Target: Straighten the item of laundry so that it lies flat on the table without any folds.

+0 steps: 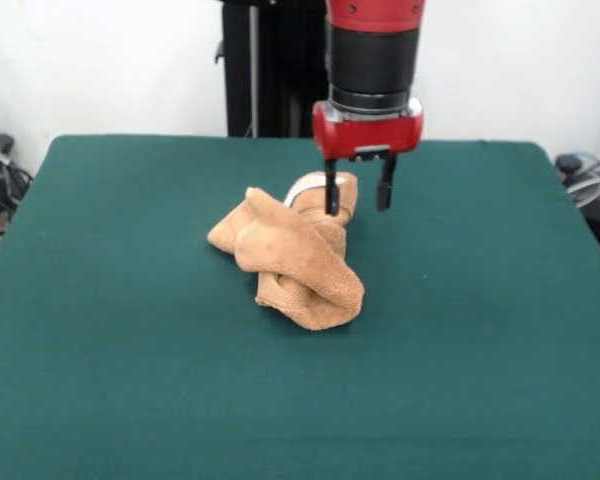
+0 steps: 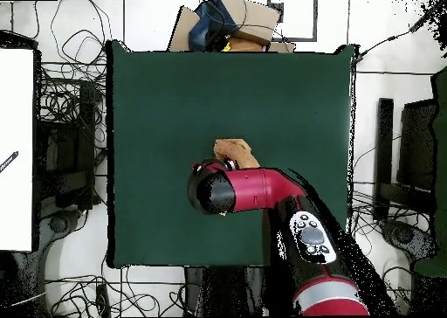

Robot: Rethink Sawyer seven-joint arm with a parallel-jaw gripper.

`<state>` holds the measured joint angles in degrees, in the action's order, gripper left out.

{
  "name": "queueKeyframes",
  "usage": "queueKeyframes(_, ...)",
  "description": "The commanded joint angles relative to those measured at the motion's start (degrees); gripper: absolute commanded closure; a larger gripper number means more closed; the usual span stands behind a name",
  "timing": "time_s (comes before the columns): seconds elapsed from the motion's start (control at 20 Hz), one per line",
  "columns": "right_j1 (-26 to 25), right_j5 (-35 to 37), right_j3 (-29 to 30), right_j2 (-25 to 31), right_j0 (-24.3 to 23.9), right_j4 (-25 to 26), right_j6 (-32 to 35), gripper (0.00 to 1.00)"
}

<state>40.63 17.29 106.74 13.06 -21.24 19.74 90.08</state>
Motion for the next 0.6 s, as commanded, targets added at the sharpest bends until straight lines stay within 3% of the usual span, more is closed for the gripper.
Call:
queueKeyframes(0.05,0.2,6.1,-1.7,7.8,-0.8,4.8,-6.7,0.0)
queueKeyframes(0.6,-1.5,2.7,0.6,9.1,-5.8,9.9,-6.0,0.0)
